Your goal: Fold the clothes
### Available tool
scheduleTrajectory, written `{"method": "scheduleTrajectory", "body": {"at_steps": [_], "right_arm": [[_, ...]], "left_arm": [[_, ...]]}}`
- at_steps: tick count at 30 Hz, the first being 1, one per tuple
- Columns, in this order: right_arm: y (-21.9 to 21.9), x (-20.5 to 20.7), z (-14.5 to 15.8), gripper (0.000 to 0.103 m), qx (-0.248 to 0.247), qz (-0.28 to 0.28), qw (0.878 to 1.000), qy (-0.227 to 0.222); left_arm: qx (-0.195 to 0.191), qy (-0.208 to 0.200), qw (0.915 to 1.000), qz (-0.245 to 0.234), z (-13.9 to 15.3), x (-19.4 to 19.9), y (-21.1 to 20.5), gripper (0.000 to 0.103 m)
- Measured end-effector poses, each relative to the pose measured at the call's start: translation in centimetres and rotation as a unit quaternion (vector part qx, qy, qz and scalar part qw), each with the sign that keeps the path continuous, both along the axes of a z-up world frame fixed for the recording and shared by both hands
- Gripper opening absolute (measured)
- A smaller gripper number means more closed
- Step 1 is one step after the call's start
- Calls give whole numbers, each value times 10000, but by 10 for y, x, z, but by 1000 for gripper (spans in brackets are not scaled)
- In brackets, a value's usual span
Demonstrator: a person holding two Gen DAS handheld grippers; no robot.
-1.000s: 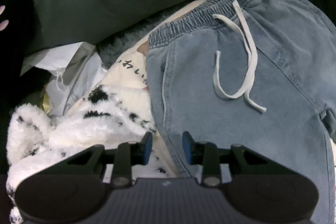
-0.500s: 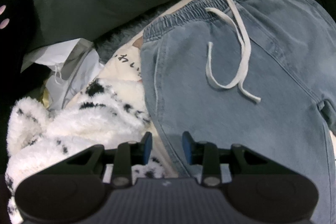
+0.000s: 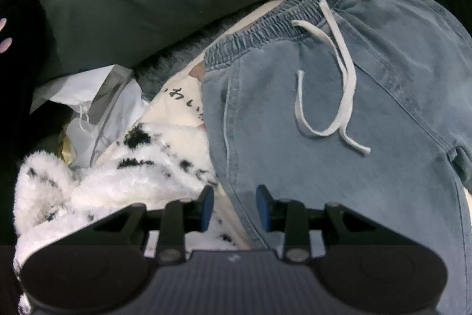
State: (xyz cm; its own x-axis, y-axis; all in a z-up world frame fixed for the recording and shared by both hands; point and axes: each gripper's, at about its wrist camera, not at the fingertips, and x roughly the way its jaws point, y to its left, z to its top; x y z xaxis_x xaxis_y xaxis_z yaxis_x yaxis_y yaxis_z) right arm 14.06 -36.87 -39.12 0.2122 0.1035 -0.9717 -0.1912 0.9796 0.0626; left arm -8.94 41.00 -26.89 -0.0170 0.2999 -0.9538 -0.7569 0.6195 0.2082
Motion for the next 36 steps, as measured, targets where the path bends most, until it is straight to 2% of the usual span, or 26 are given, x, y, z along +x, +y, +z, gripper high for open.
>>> {"method": "scheduleTrajectory", "body": {"at_steps": [6,11,14,17,20,24,27,31,36], "right_arm": [[-4,6,-4,11,109,-345,9992,196],[-3,-1,23,14,-243,-214,9994,-97],[-6,-7,35,14,24,-322,9993,-180],[5,-15,39,14,461,-130,9988,-122],[20,-21,30,14,708,58,9974,143],[27,-22,8,14,613,-19,9973,410],[23,-24,-1,16,470,-69,9978,462],[15,-27,-7,15,494,-170,9972,537],[18,-26,-9,15,370,-134,9974,607]], "left_arm": [[19,3,10000,16,-2,-3,9,34],[89,-16,10000,-2,-2,-7,17,34],[115,-46,9999,2,-2,-8,21,34],[121,-82,9999,-12,-2,-7,25,34],[114,-84,9998,-110,-3,-3,24,33],[167,51,9986,-499,3,7,22,33],[247,-69,9977,-626,19,11,28,33],[198,-238,9984,-481,32,12,40,33],[-120,-333,9991,-228,22,10,41,29]]}}
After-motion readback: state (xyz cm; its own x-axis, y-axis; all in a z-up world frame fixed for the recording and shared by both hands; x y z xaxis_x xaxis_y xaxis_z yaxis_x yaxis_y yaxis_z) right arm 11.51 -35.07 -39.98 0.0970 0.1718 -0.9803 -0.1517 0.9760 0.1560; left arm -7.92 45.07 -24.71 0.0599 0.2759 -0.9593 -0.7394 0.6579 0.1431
